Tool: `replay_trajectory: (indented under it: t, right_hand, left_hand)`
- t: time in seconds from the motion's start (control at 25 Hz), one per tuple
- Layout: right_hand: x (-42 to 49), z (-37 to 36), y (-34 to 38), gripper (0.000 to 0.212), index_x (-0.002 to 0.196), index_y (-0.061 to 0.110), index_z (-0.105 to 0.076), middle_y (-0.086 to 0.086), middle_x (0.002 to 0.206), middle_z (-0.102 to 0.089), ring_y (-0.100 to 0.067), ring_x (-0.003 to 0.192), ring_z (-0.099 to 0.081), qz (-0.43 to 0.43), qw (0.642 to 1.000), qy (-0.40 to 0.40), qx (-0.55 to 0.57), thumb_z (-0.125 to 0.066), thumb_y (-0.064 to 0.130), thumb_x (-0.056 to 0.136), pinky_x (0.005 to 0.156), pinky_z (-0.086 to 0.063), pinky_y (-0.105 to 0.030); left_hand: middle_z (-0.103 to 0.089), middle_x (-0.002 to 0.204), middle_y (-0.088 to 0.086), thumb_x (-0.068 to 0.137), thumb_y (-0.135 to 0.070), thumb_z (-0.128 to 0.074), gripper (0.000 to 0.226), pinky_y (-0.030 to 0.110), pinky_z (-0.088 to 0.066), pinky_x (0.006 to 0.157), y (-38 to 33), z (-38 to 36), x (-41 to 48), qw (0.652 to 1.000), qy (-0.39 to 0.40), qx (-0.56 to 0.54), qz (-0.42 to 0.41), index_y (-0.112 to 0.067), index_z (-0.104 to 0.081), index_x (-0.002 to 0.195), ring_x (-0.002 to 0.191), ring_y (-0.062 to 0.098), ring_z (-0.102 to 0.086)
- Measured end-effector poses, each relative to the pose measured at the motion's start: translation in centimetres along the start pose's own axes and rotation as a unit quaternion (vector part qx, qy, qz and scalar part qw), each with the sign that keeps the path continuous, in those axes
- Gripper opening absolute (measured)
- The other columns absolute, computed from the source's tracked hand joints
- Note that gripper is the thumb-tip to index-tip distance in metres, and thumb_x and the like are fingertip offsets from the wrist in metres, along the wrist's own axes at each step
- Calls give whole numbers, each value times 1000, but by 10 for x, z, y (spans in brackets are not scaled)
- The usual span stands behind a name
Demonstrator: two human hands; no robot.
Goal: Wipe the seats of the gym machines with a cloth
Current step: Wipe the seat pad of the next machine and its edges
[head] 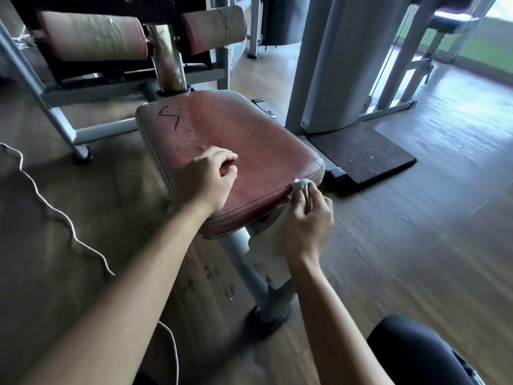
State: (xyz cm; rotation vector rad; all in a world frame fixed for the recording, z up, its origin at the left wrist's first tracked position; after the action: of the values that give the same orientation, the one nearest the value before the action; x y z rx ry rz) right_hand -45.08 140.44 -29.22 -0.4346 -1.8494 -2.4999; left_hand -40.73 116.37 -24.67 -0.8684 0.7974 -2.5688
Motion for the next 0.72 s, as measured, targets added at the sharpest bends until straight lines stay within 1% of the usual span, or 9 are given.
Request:
replay_trajectory:
  t: [0.04,0.16,0.28,0.32,0.4,0.48,0.52,0.6,0.72]
  right_hand:
    - [2,5,2,26,122,17,-71,0,103,-62,1,81,-57,-2,1000,-11,2,-60,16,99,80,-38,1]
    - [9,18,5,26,121,22,-73,2,107,-73,-5,93,-67,-18,999,-34,17,-63,26,97,84,-48,-11]
    - [28,33,12,23,117,20,-74,7,101,-74,2,88,-65,-32,998,-37,36,-66,26,96,73,-41,2]
    - [36,38,16,21,114,21,-75,11,96,-74,1,87,-66,-21,999,-33,38,-67,27,95,71,-41,2]
    - [57,42,26,14,105,25,-77,19,86,-71,2,85,-67,10,999,-22,41,-69,29,94,69,-42,0]
    - [84,39,43,8,94,32,-76,19,80,-71,8,77,-65,52,997,-1,60,-70,27,94,69,-43,-5]
    - [98,36,55,12,89,35,-73,18,77,-70,9,74,-63,81,994,12,68,-70,25,94,69,-44,-8]
    - [132,17,74,14,85,34,-72,13,79,-70,2,76,-65,136,987,57,66,-69,23,94,71,-47,-15]
    - [156,-55,92,11,95,21,-75,5,90,-70,-12,77,-67,190,954,229,14,-64,22,96,70,-52,-26]
  left_hand:
    - [-70,117,-9,88,-22,-57,26,35,-54,89,-2,0,-1,1000,6,4,-2,-21,-74,107,101,18,-67]
    - [-68,120,-7,87,-26,-50,32,35,-53,83,-11,-2,-2,999,27,32,8,-20,-72,109,99,24,-67]
    - [-64,123,-8,92,-23,-55,23,31,-47,76,-11,-2,-1,996,45,71,20,-21,-69,110,98,24,-66]
    - [-64,122,-8,92,-23,-57,21,32,-46,75,-11,-3,3,995,46,84,25,-22,-69,109,99,24,-64]
    - [-62,119,-5,91,-24,-59,19,34,-46,77,-12,-11,17,989,54,128,41,-24,-69,107,106,26,-58]
    - [-62,122,1,91,-26,-63,22,37,-45,89,-17,-32,36,986,65,140,60,-22,-70,112,111,29,-52]
    - [-62,125,4,91,-27,-64,27,38,-43,95,-20,-43,41,988,66,124,71,-20,-69,117,114,30,-51]
    - [-60,132,9,93,-26,-62,36,38,-37,103,-23,-60,50,990,45,98,87,-12,-65,126,120,32,-49]
    - [-55,140,17,95,-30,-54,47,43,-34,115,-20,-58,47,982,6,152,110,-3,-59,132,131,34,-46]
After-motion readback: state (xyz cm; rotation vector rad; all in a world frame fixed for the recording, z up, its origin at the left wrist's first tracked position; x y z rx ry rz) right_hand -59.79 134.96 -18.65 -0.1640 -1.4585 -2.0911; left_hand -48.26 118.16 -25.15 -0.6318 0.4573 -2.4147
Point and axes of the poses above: each hand's wrist, its own x-axis towards the middle knuckle, its own z-axis out of the back of the hand, y = z × x, the point moved 10 cm from there along x, towards the middle knuckle
